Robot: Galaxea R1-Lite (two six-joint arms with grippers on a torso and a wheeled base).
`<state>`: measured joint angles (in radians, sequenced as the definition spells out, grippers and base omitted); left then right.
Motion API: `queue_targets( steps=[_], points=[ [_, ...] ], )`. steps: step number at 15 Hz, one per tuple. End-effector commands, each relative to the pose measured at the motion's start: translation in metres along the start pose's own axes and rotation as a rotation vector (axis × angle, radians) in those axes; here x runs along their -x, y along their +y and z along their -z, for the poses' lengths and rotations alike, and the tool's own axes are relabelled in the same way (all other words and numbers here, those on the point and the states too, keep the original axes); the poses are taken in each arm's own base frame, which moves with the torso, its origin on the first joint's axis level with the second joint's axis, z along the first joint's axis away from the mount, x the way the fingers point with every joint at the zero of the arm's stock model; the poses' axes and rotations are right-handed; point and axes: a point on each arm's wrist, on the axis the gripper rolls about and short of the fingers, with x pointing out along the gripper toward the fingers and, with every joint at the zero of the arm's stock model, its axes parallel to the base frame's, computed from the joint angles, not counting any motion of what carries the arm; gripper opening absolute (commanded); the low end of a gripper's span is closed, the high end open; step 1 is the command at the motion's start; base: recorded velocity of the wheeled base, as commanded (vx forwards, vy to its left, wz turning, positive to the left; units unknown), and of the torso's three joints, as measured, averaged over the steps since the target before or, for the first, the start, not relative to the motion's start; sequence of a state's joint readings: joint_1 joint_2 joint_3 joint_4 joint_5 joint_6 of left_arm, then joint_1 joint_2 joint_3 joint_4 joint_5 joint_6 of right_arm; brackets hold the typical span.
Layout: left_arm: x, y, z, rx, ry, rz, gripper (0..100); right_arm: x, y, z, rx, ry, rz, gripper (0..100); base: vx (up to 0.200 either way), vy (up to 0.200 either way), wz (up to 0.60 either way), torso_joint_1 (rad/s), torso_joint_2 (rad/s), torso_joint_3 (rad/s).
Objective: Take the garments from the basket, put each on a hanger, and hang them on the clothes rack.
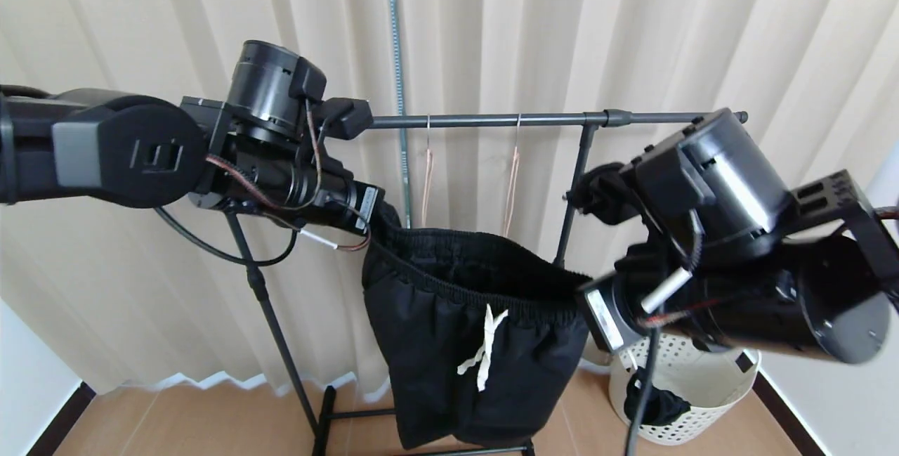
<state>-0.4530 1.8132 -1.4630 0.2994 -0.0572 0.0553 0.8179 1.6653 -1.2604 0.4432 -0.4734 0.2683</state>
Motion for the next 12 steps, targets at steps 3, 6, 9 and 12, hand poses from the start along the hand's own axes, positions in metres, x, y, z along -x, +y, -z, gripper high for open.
queue_targets(
  steps=[3, 6, 9, 12],
  points=[
    [0.044, -0.023, 0.067, -0.147, 0.133, 0.063, 0, -0.082, -0.007, -0.034, -0.243, -0.097, 0.122, 0, 0.000, 0.000, 0.00, 0.000, 0.00, 0.000],
    [0.042, -0.055, 0.091, -0.199, 0.211, 0.131, 0, -0.106, 0.006, -0.057, -0.446, -0.147, 0.098, 0, 0.000, 0.000, 0.00, 0.000, 0.00, 0.000],
    [0.039, -0.103, 0.096, -0.106, 0.242, 0.235, 0, -0.122, 0.019, -0.067, -0.577, -0.169, 0.071, 0, 0.000, 0.000, 0.00, 0.000, 0.00, 0.000],
    [0.030, -0.139, 0.085, 0.007, 0.225, 0.297, 0, -0.118, 0.027, -0.069, -0.609, -0.177, 0.039, 0, 0.000, 0.000, 0.00, 0.000, 0.00, 0.000]
  ],
)
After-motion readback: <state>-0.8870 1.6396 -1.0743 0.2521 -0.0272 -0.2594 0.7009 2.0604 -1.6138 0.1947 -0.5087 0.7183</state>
